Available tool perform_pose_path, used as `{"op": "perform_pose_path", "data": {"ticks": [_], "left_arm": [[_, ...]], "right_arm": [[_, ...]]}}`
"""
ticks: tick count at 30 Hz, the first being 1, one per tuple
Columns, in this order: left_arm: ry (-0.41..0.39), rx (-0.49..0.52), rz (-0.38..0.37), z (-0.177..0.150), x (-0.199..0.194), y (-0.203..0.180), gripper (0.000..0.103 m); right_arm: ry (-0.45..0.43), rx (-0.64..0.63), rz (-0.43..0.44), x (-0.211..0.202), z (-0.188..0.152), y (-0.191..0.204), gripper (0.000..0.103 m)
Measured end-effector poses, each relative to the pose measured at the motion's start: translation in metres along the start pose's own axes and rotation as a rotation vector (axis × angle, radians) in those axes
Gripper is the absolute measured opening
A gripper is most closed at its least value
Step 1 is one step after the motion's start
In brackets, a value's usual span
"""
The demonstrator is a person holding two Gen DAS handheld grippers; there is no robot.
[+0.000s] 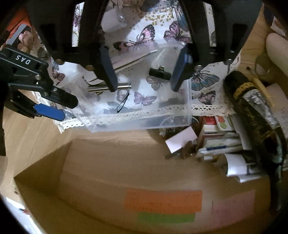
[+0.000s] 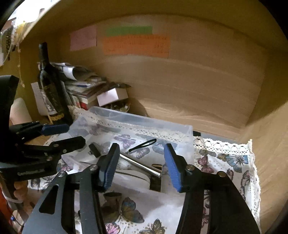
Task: Organize rigid objects
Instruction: 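Lower the clip and flashlight into the clear box and open both tools, then grasp the white plug adapter with the left tool while the right tool grasps the black cone piece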
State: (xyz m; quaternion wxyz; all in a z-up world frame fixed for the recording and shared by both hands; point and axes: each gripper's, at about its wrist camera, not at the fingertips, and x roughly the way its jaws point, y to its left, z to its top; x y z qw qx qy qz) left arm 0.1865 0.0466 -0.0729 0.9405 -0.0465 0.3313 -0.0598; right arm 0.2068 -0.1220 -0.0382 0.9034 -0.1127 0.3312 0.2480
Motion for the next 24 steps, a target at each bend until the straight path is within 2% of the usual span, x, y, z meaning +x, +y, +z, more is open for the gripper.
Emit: {"op": "perform_pose_path", "data": {"ticks": [3,8,17,24], "left_arm": [[-0.009,0.007,0.002,-0.004,-0.011,-0.004,0.075],[0.01,0.03,0.006,-0.018,-0.021,-0.01,0.076],[0.156,0.043,-0.009,-0.059,-0.002,-0.021,0.076],[0.246,0.024,-0.047,-0.077,0.019,-0.029,0.076]], "right_arm": [[-0.013,0.01,0.004,-0.011,-0.003,-0.001,0.055],[-0.01,0.025,0.008,-0.024,-0.015,-0.004,0.058],[0.025,0.046,0.022,-0.031,-0.038,-0.011,0.059],[0.077,0.072,0.037,-0.023,-0.051,-0.015,0.059]]}}
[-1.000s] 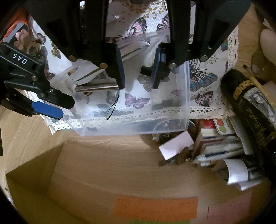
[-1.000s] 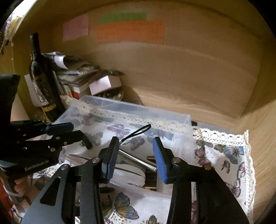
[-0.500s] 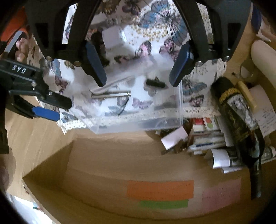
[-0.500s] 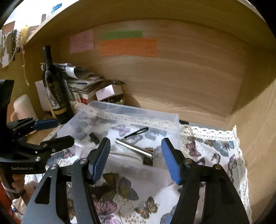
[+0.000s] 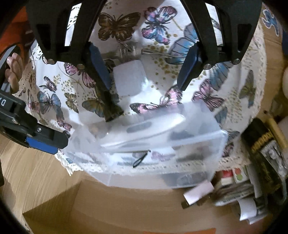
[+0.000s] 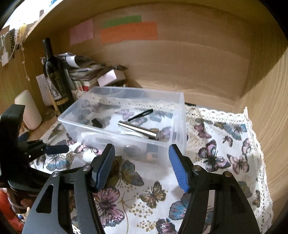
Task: Organize rigid objects
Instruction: 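Grasp the white plug adapter with the left tool while the right tool grasps the black cone piece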
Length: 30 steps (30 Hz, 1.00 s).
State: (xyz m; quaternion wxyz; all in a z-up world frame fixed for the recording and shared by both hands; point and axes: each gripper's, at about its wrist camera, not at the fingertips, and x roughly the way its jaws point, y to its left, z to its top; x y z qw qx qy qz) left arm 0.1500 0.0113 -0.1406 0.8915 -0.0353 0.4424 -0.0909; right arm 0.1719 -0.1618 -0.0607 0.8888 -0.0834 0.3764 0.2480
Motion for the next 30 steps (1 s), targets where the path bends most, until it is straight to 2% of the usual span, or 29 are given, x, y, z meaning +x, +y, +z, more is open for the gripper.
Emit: {"op": "perform_pose_path", "data": {"ticks": [2,4,7,9,13,19,24,26,30], "left_arm": [[0.017,-0.005,-0.006,-0.001,0.006,0.001,0.075],[0.036,-0.016,-0.017,-0.002,0.012,0.003,0.07],[0.041,-0.028,-0.048,-0.004,0.015,0.006,0.055],[0.041,-0.024,-0.068,-0.004,0.015,0.007,0.04],[0.019,-0.033,-0.089,-0.005,0.011,0.011,0.034],[-0.04,-0.062,-0.082,-0.007,-0.001,0.023,0.029],[-0.07,-0.082,-0.074,-0.007,-0.008,0.032,0.028],[-0.082,-0.09,-0.07,-0.008,-0.011,0.035,0.028],[-0.091,-0.097,-0.073,-0.008,-0.014,0.037,0.028]], "right_arm": [[0.015,0.001,0.006,0.003,-0.003,0.0,0.059],[0.027,-0.001,0.011,0.006,-0.004,0.001,0.059],[0.055,-0.005,0.028,0.014,-0.006,0.003,0.059],[0.077,-0.002,0.044,0.021,-0.007,0.006,0.059],[0.131,0.009,0.073,0.038,-0.011,0.013,0.059],[0.189,-0.005,0.089,0.057,-0.011,0.024,0.057],[0.247,-0.023,0.1,0.077,-0.01,0.036,0.045],[0.268,-0.027,0.103,0.084,-0.012,0.039,0.032],[0.272,-0.04,0.094,0.086,-0.014,0.044,0.03]]}}
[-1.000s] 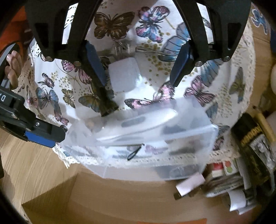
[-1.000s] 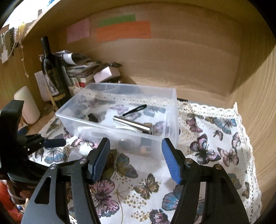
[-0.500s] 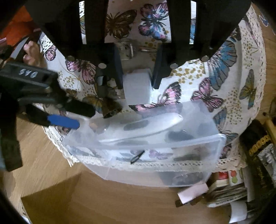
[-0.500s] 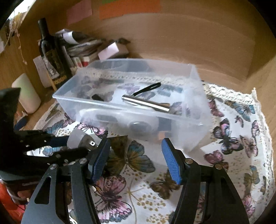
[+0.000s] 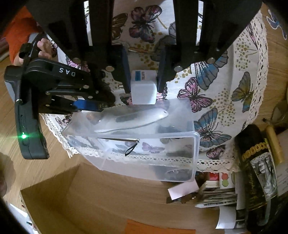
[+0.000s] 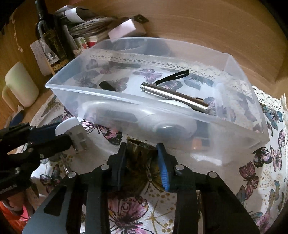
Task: Organize rigid objects
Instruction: 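Grasp the white plug adapter with the left tool while the right tool grasps the black cone piece, then lower the adapter and cone piece into the clear box and open both tools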
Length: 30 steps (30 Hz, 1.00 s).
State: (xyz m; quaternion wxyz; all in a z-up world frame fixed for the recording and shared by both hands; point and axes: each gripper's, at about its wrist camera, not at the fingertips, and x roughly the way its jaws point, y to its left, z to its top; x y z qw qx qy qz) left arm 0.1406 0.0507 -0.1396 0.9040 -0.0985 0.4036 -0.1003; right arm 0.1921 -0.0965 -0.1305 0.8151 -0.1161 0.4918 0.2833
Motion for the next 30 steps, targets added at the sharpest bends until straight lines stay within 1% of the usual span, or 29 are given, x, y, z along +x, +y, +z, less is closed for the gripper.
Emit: {"op": "perform_pose_path", "data": {"ticks": [6,14,21,25,30], "left_arm": [[-0.034,0.02,0.015,0.0,-0.014,-0.008,0.028],[-0.109,0.044,0.036,0.011,-0.04,-0.022,0.028],[-0.202,0.065,0.059,0.028,-0.065,-0.033,0.028],[-0.257,0.077,0.077,0.042,-0.079,-0.039,0.028],[-0.305,0.075,0.092,0.058,-0.086,-0.04,0.028]], "right_arm": [[-0.051,0.003,-0.01,-0.016,-0.002,0.001,0.03],[-0.142,-0.006,-0.008,-0.05,-0.003,0.001,0.03],[-0.24,-0.001,-0.006,-0.082,0.001,-0.002,0.03],[-0.3,0.0,-0.019,-0.098,0.007,-0.006,0.03],[-0.37,0.009,-0.033,-0.114,0.018,-0.01,0.03]]}}
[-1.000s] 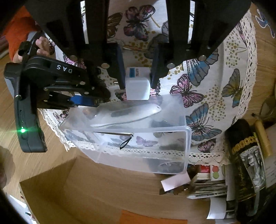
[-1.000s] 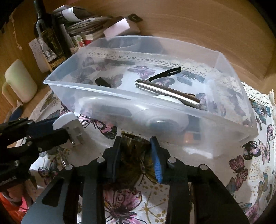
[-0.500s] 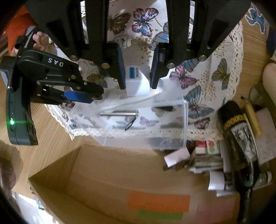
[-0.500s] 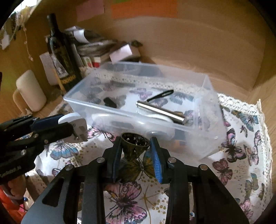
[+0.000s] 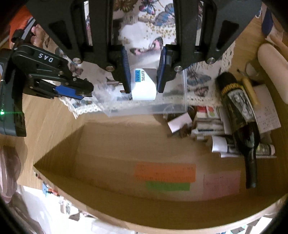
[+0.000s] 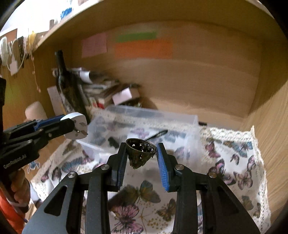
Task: Organize rigid objects
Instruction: 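Lower the adapter and cone piece into the clear box and open both tools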
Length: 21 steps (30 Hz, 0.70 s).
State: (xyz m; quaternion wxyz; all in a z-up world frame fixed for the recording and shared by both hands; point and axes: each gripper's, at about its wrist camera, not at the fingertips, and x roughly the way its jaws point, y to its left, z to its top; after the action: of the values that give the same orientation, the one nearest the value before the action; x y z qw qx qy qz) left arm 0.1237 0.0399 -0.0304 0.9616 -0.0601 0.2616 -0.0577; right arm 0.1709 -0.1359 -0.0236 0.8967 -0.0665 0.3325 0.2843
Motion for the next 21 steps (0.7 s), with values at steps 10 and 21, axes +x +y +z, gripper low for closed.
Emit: {"op": "perform_pose_path", "data": {"ticks": [10,21], "left_arm": [[0.017,-0.009,0.019,0.016,0.033,0.005,0.028],[0.125,-0.022,0.05,0.004,0.084,0.013,0.028]], "right_arm": [[-0.015,0.012,-0.052,0.018,0.022,-0.011,0.03],[0.092,0.013,-0.044,0.075,0.013,-0.008,0.03]]}}
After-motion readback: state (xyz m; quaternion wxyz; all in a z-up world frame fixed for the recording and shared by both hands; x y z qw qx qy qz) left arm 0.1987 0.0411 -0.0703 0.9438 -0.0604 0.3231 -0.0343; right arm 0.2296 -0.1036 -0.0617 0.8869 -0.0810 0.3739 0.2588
